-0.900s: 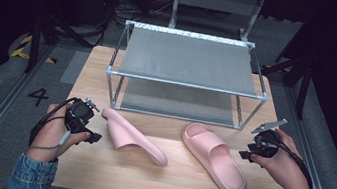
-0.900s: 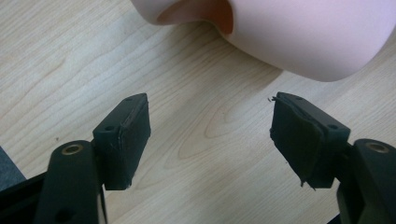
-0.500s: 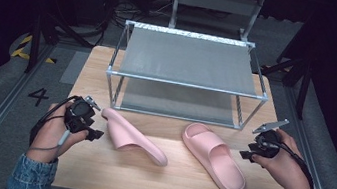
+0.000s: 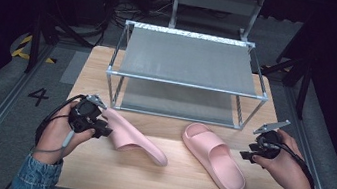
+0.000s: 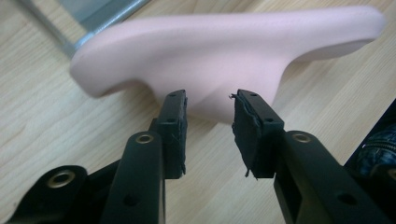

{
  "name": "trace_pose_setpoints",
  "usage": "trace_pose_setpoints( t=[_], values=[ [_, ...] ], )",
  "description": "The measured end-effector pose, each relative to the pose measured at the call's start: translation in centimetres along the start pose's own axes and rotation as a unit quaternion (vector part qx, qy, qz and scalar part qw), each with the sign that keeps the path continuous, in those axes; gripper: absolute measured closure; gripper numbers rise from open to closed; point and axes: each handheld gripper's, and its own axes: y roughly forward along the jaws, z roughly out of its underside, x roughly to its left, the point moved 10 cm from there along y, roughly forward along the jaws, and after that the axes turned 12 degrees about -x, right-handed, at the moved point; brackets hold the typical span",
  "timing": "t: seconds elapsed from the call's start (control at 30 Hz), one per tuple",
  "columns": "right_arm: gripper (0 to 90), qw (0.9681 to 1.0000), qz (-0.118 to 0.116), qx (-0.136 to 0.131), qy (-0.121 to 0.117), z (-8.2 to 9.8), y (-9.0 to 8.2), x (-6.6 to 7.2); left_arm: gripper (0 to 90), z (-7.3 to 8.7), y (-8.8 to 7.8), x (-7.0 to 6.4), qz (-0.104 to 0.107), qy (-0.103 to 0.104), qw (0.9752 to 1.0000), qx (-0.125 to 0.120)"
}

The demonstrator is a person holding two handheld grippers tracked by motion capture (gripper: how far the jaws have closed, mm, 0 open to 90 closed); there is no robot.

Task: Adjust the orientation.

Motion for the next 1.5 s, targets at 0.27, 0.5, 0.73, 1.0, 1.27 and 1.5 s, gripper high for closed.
trace_pose_setpoints(
  t=[0.27,0.5,0.73,1.0,1.27,1.5],
  values=[
    [49.8,1.0,0.001,-0.001,0.004,0.1,-0.1,0.1,83.9,-1.2,1.0,-1.8,0.032,0.015,0.9993,-0.016],
    [49.1,1.0,0.004,0.0,0.002,0.4,0.0,0.0,90.0,-2.0,2.0,-3.0,0.052,0.031,0.998,-0.019],
    [48.4,1.0,0.006,-0.001,0.006,0.8,-0.2,0.0,90.0,-2.3,3.1,-4.0,0.075,0.04,0.9963,-0.008],
    [47.5,0.9999,0.005,0.0,0.013,1.3,-0.2,0.2,89.8,-2.4,5.0,-4.6,0.088,0.047,0.995,0.007],
    [46.7,0.9998,0.009,-0.002,0.017,1.7,-0.3,0.2,89.8,-2.8,6.0,-4.5,0.101,0.04,0.9941,0.003],
    [45.5,0.9996,0.014,-0.005,0.025,2.3,-0.5,0.2,84.2,-4.5,6.8,-4.4,0.087,0.051,0.9943,-0.032]
  ],
)
